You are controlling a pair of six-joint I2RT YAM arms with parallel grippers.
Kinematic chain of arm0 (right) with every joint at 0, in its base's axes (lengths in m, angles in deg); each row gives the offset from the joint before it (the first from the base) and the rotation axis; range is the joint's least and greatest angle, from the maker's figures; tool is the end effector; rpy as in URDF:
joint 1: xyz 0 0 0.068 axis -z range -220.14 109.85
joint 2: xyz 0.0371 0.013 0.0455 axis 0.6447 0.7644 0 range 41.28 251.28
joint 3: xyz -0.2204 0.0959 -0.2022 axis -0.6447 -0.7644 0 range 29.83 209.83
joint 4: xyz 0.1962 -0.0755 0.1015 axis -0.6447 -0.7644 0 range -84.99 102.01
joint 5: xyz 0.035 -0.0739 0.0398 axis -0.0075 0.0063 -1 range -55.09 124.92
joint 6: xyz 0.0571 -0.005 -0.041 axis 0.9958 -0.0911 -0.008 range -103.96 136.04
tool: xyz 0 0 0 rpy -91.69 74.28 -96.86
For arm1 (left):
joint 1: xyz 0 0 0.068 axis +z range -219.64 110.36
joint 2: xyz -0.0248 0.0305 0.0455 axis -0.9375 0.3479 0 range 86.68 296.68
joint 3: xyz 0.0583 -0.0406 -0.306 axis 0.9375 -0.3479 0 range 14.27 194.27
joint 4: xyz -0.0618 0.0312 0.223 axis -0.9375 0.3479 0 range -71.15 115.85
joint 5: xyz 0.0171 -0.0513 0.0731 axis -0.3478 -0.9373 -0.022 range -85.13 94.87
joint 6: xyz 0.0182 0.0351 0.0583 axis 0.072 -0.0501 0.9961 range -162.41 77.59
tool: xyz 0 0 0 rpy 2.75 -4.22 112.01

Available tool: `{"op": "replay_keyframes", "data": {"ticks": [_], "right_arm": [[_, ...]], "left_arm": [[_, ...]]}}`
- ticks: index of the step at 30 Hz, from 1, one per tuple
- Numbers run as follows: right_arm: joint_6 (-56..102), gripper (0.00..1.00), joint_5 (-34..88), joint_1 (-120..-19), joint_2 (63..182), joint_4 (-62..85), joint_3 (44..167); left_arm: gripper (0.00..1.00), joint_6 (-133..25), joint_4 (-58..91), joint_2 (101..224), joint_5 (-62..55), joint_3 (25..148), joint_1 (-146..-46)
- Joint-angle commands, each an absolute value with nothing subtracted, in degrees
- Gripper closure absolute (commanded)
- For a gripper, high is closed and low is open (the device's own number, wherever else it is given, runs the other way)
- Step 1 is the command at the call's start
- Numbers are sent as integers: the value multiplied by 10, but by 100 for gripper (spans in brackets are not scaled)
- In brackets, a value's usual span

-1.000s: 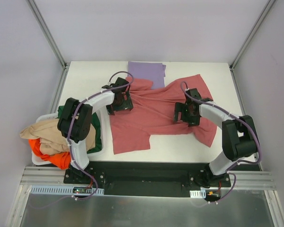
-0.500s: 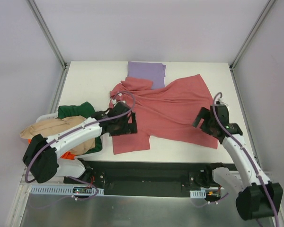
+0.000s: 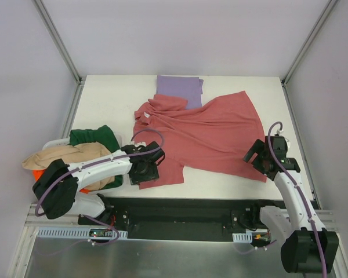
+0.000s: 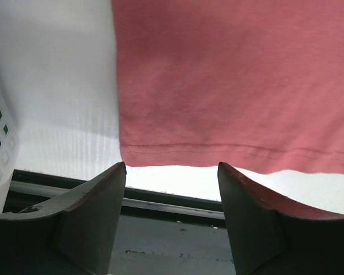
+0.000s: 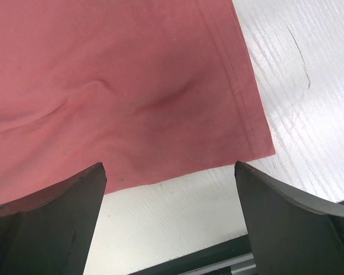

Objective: Fold and stack the t-shirts
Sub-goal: Flatten out the tshirt

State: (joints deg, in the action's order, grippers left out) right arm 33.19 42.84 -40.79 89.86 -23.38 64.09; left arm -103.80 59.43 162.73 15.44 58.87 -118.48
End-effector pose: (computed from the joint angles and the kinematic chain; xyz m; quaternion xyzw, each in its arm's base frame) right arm 0.1251 -0.0066 0.2483 0.1580 0.9235 -0.0110 0.3495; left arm 0.1403 -0.1444 0.2258 -0.1217 0.9761 -0.0755 0.1636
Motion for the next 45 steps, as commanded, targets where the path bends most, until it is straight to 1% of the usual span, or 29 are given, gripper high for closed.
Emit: {"op": "replay_keyframes", "data": {"ticks": [1, 9, 14, 16, 18, 20, 26, 29, 30, 33, 36, 40, 45], "right_arm": [[321, 4, 427, -403, 921, -240, 645], [318, 4, 431, -384, 927, -237, 644], [313, 4, 431, -378, 926, -235, 643], [312, 4, 430, -375, 926, -237, 640], [312, 4, 428, -370, 921, -241, 638], [312, 4, 426, -362, 914, -242, 637], [310, 4, 434, -310, 905, -293, 648], [301, 3, 407, -281, 916, -291, 640], [301, 1, 396, -274, 925, -290, 637], [314, 9, 378, -265, 949, -276, 621], [330, 22, 372, -264, 953, -258, 596], [345, 32, 385, -264, 948, -250, 571], [355, 37, 385, -264, 967, -217, 560]], "left_arm": [[37, -1084, 632, 1651, 188, 579, -1190], [41, -1105, 629, 1706, 197, 577, -1190], [51, -1111, 621, 1728, 221, 583, -1190], [61, -1109, 617, 1735, 218, 586, -1191], [74, -1108, 608, 1743, 210, 585, -1190], [100, -1108, 602, 1746, 205, 581, -1191], [100, -1055, 593, 1698, 225, 581, -1191], [100, -1012, 578, 1668, 242, 576, -1192], [100, -998, 573, 1662, 242, 573, -1191], [100, -970, 555, 1645, 230, 569, -1191], [100, -959, 542, 1638, 219, 568, -1191], [100, -954, 535, 1634, 214, 567, -1190], [100, -957, 529, 1631, 214, 565, -1190]]}}
